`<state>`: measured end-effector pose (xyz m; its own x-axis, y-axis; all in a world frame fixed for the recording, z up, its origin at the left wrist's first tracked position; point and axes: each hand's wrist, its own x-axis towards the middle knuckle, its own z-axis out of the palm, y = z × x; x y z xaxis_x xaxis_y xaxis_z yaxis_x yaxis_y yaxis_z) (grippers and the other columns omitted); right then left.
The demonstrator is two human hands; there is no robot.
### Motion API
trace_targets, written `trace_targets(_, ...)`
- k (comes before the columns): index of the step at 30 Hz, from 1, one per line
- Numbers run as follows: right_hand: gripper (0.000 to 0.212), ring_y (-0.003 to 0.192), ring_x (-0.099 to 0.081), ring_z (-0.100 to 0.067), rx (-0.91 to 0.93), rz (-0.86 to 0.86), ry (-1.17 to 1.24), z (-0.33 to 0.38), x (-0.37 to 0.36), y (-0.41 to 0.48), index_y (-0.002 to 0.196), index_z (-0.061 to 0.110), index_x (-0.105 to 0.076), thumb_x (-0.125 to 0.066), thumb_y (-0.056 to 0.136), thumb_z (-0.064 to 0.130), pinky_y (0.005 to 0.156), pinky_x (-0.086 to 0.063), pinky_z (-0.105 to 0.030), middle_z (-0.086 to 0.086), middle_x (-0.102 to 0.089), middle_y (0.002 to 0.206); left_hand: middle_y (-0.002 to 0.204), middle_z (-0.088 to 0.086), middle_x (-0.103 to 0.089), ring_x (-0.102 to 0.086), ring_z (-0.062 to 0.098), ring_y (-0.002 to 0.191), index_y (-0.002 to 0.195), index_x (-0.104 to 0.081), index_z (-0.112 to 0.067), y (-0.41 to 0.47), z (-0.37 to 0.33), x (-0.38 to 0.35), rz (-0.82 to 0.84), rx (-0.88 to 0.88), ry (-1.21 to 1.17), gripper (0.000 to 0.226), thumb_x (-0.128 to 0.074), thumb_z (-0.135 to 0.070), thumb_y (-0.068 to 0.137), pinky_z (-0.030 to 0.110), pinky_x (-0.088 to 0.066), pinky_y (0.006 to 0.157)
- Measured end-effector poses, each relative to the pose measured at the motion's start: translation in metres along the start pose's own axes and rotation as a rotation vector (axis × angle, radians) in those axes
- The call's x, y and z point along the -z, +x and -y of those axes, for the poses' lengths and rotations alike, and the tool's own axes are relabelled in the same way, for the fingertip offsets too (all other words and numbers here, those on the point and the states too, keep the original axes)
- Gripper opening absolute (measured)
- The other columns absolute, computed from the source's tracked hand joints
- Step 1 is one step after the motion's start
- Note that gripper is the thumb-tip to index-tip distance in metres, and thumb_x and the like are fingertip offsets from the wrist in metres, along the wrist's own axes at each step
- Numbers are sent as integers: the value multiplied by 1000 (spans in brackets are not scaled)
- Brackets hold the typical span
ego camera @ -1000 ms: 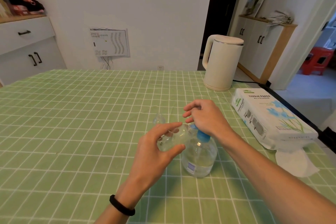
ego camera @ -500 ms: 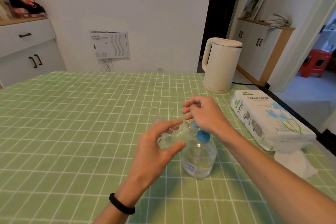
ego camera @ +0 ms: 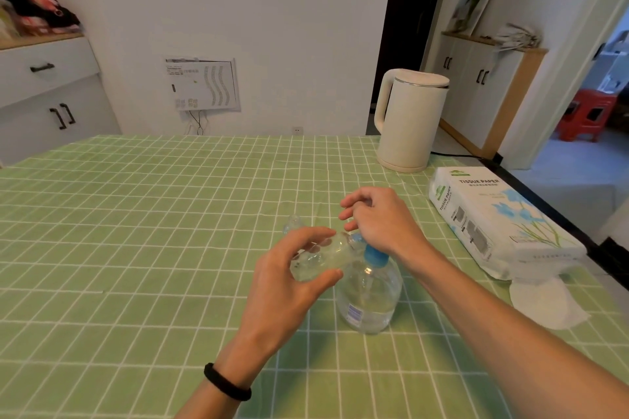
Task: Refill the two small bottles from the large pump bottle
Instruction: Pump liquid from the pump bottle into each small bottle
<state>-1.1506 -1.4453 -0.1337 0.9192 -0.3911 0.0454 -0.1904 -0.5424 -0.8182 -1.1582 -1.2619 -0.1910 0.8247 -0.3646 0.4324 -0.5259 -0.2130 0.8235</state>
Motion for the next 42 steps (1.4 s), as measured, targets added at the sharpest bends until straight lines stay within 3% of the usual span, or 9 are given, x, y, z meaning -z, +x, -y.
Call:
trace_targets(5, 25, 82, -76, -7, 27, 22, -24, 8, 6, 5, 100, 30, -70, -50, 99, 15, 74, -61, -31, 9, -78, 91, 110, -21, -75, -67, 4, 107, 119, -72, -36, 4, -5, 2, -21, -32, 26, 49, -91, -20, 77, 3, -42, 89)
trace_targets(14, 33, 80, -77, -10, -14, 39, 29, -3, -1, 4, 101, 18, -74, -45, 97, 2, 67, -55, -21, 3, -79, 94, 111, -21, -75, -68, 3, 110, 119, -73, -36, 3, 1, 1, -11, -28, 12, 49, -91, -19, 77, 5, -43, 92)
trace_targets(21, 33, 76, -75, -6, 4, 1, 8, -5, -2, 2, 94, 26, -71, -45, 97, 6, 62, -51, -17, 8, -78, 89, 110, -21, -75, -68, 6, 109, 120, -73, -37, 1, 2, 1, -6, -8, 2, 50, -91, -20, 77, 6, -44, 91)
trace_targets(28, 26, 83, -76, -9, 52, 20, -12, 4, 4, 5, 99, 29, -69, -50, 99, 12, 74, -60, -31, 9, -78, 92, 111, -23, -75, -67, 6, 107, 119, -73, -39, 4, -4, 4, -19, -26, 16, 49, -91, -21, 77, 4, -42, 88)
trace_targets(37, 35, 82, -77, -8, 13, 44, 91, -7, -3, 7, 100, 20, -74, -44, 100, 0, 82, -66, -38, 4, -79, 94, 109, -20, -75, -68, 7, 107, 118, -74, -36, 2, 3, -1, -12, 2, 4, 48, -91, -18, 77, 7, -44, 89)
trace_targets(42, 37, 80, -77, -7, 24, 23, 89, -9, -4, 6, 97, 22, -73, -44, 101, -1, 79, -67, -39, 3, -78, 92, 109, -20, -76, -68, 5, 107, 118, -74, -37, 0, 3, -2, -12, 25, -18, 49, -91, -18, 76, 5, -44, 88)
